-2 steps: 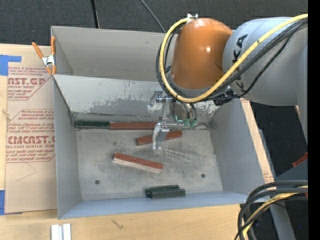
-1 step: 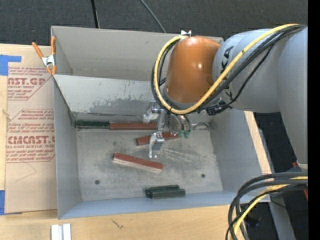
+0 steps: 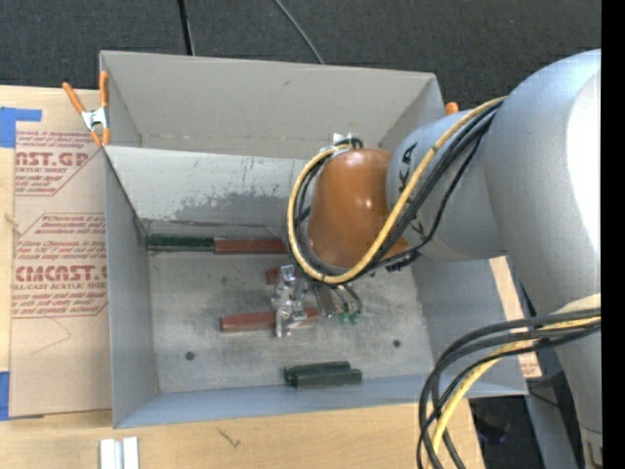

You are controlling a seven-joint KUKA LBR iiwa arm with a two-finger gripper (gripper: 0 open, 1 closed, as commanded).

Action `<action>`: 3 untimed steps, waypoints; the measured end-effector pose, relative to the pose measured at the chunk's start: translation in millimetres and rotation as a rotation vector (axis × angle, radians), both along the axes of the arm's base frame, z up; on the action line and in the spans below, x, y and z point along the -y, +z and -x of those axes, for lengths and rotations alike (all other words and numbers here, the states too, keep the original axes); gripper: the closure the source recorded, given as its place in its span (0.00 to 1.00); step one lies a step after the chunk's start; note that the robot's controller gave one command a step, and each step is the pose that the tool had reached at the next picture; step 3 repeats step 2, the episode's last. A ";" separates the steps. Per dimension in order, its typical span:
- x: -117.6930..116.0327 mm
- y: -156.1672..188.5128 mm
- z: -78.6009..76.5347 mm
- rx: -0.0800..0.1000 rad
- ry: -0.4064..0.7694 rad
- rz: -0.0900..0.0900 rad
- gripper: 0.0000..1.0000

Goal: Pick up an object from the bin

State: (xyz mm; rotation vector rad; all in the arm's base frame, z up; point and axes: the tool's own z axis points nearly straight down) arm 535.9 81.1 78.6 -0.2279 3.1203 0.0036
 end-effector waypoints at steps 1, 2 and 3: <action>0.0 0.0 0.0 0.000 0.000 0.000 1.00; -18.5 188.3 -2.0 -0.001 0.061 0.002 1.00; -18.5 188.3 -2.0 -0.001 0.061 0.002 1.00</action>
Offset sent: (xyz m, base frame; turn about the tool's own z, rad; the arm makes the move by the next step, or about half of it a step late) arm 0.0000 0.0179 0.1836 -0.0610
